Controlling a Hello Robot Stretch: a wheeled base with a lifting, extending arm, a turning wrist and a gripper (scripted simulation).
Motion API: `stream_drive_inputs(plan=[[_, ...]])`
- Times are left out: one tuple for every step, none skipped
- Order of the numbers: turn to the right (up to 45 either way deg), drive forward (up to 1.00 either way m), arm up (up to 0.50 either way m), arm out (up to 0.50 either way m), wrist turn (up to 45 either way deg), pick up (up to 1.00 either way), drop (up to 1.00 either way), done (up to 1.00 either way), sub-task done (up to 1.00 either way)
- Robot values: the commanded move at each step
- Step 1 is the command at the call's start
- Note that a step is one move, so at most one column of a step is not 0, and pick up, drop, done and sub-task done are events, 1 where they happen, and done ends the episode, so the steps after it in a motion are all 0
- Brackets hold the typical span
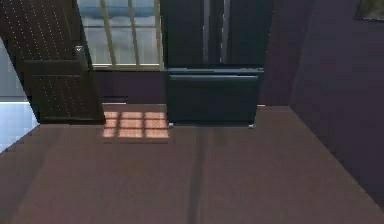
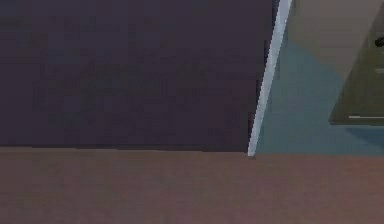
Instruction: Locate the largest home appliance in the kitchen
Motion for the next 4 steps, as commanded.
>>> stream_drive_inputs(plan=[[0.0, 1.0, 0.0, 0.0, 0.0, 0.0, 0.0, 0.0, 0.0], [-3.0, 0.0, 0.0, 0.0, 0.0, 0.0, 0.0, 0.0, 0.0], [0.0, 0.5, 0.0, 0.0, 0.0, 0.0, 0.0, 0.0, 0.0], [15.0, 0.0, 0.0, 0.0, 0.0, 0.0, 0.0, 0.0, 0.0]])
